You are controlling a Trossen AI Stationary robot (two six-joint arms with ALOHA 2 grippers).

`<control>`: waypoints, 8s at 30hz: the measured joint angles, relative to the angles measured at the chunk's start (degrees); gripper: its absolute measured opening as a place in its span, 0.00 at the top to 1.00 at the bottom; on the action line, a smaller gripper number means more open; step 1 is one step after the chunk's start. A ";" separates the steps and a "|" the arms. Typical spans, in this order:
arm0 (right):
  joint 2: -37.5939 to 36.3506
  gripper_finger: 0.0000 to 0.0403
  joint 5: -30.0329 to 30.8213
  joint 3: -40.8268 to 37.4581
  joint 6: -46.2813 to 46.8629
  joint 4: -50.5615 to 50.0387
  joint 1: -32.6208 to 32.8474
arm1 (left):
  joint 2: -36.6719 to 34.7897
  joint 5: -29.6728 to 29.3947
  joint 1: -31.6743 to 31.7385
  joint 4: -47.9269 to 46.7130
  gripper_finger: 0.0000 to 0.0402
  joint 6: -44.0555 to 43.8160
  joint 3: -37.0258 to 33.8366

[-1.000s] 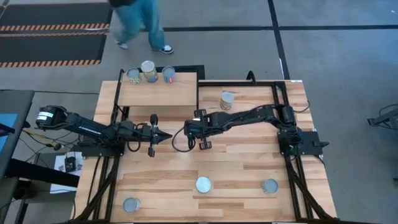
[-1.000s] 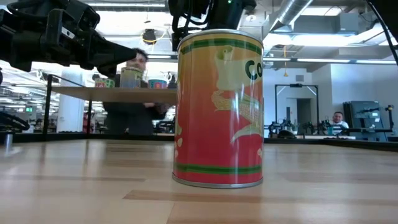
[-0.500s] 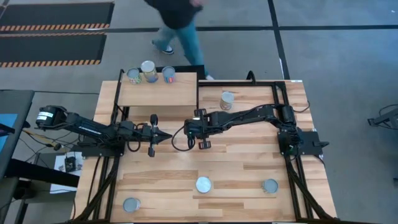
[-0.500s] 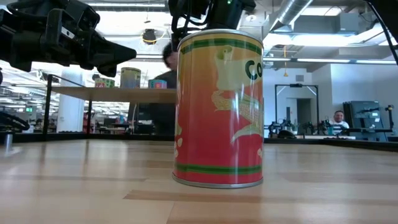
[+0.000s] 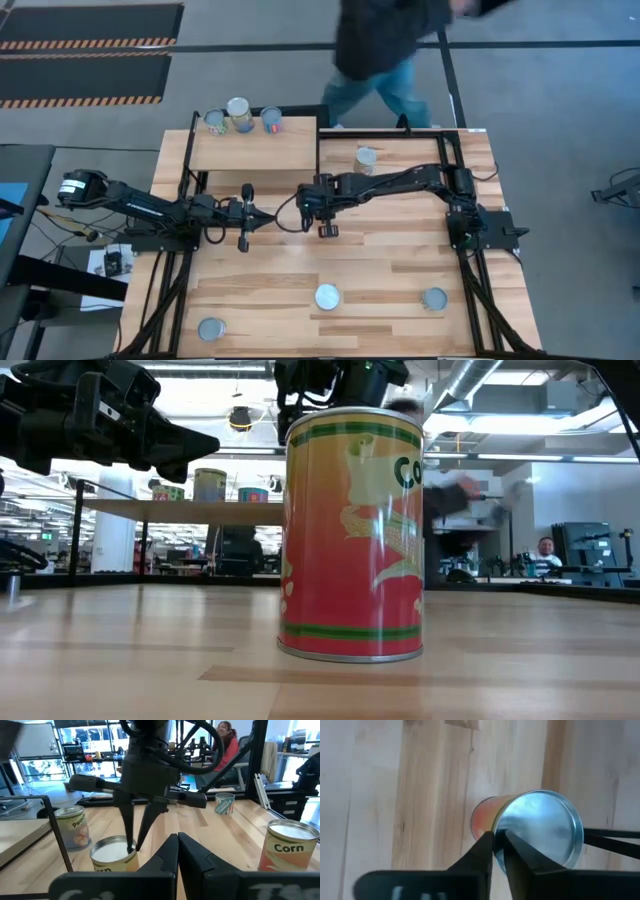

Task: Pick and place cans onto a shelf
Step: Put the right orange can on the shelf, then put the green can on the shelf aligned with the other red can

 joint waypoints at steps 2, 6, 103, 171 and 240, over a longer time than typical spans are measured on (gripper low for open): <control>-0.25 0.92 0.14 -0.01 -0.82 0.00 0.50 | 0.00 -0.01 0.02 0.00 1.00 0.01 0.00; -2.05 0.98 0.02 1.04 -1.94 -0.30 1.75 | 0.00 -0.10 0.02 0.00 1.00 0.07 0.00; 8.39 0.97 -2.61 30.18 -11.82 0.83 -22.33 | 0.00 -0.26 0.02 0.25 1.00 -0.01 -0.02; -30.37 1.00 5.00 -49.80 0.38 80.25 3.57 | 0.02 1.16 -0.07 -1.74 1.00 0.07 0.29; -40.17 0.97 23.27 -73.16 16.42 75.03 12.10 | 42.57 3.87 -62.25 -106.59 0.67 -59.87 66.05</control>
